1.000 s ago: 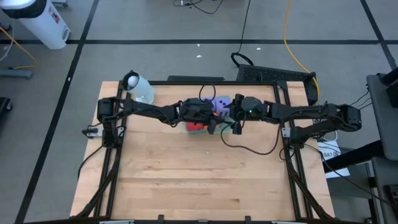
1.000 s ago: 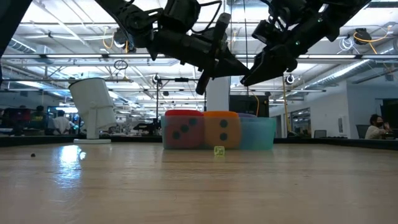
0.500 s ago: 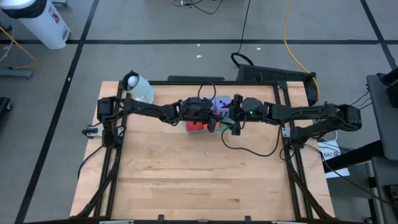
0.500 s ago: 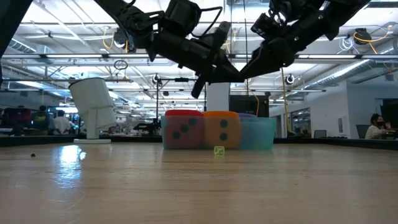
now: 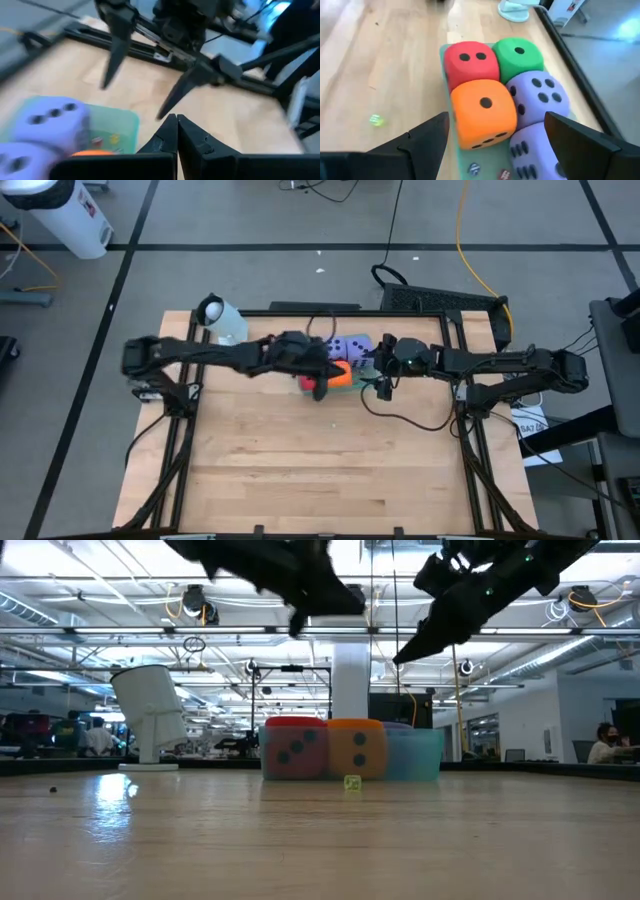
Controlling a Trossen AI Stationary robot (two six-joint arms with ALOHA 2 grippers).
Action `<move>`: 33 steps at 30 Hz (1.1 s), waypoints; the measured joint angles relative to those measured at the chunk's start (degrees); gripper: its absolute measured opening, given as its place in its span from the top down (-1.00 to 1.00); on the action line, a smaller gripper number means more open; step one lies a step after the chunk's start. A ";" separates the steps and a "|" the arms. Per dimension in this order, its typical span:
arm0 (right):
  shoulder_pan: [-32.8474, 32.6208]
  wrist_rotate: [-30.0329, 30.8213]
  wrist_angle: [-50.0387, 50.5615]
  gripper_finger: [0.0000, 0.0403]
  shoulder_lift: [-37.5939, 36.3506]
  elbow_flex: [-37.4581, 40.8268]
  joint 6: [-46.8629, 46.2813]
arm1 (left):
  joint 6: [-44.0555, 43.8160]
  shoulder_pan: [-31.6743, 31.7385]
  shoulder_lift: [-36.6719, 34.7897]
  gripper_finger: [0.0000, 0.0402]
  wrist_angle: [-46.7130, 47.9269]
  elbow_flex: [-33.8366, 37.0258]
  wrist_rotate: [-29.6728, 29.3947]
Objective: Pick & Place Dice
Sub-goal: Put the small light yellow dice into the blue bin
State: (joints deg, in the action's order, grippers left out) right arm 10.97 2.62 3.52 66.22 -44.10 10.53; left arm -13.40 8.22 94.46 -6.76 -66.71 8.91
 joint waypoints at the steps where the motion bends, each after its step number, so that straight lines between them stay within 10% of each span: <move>1: -0.36 -0.83 0.23 -0.55 -0.55 0.02 -1.54 | 1.70 -0.75 -2.47 0.99 2.78 0.43 -2.45; 7: -4.61 -13.42 -3.01 -0.55 -2.36 2.10 -6.84 | 4.15 -4.87 -17.60 0.99 9.74 9.11 -12.24; 21: -21.25 3.58 -27.32 -0.55 10.01 8.22 -9.88 | -2.31 -9.96 -36.75 0.97 6.71 35.24 -13.51; 33: -27.32 10.91 -44.12 -0.30 29.08 8.29 -19.68 | -0.59 -10.52 -40.63 0.90 6.43 38.02 -15.90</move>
State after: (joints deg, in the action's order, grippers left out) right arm -16.35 13.52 -40.60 95.31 -35.81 -9.14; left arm -13.99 -2.31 53.83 -0.34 -28.69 -6.99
